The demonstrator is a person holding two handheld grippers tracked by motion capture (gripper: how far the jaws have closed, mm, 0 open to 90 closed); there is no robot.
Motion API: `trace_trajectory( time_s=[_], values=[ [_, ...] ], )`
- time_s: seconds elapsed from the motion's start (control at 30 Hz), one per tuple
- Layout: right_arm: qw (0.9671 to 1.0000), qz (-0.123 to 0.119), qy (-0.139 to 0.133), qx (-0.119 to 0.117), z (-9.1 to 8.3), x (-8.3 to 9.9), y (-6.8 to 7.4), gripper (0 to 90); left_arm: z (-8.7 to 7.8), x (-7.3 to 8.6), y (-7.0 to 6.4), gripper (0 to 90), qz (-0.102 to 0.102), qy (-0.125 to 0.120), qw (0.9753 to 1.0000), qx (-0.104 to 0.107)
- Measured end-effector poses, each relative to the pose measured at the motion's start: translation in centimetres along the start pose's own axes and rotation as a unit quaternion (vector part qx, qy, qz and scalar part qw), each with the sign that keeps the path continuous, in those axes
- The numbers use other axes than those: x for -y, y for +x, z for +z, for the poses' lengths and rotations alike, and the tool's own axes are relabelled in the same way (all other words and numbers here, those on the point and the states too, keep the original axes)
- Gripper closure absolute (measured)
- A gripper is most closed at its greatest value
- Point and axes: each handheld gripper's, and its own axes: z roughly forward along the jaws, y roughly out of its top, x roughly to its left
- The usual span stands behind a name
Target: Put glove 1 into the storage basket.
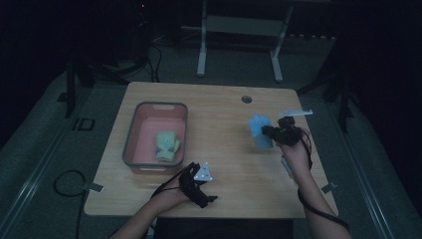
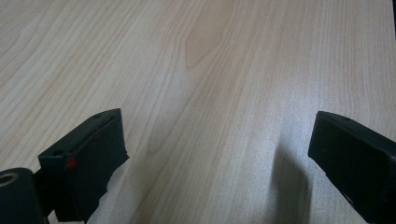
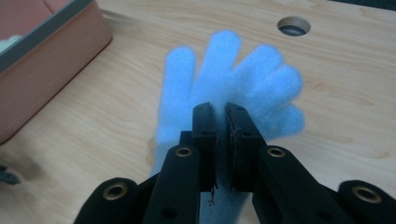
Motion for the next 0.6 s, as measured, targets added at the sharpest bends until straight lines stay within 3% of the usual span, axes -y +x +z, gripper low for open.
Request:
trace_trajectory(
  time_s=[0.03,0.27,0.4,0.6],
  values=[
    [1.0,0.003,-0.002,-0.004,-0.1,0.4,0.9,83.2,0.0,0.0,0.0,4.4,0.001,0.0,1.0,-0.001],
    [0.9996,0.027,0.005,-0.004,1.0,2.2,3.6,83.2,0.0,0.0,0.0,4.4,-0.002,-0.003,1.0,0.0],
    [0.9996,0.025,0.008,-0.008,2.2,3.0,5.0,83.1,0.0,0.1,0.0,4.4,0.0,-0.004,1.0,0.001],
    [0.9985,0.052,0.017,0.009,4.1,4.3,6.1,83.0,0.0,0.1,0.0,4.4,-0.002,-0.006,1.0,0.001]
  ],
)
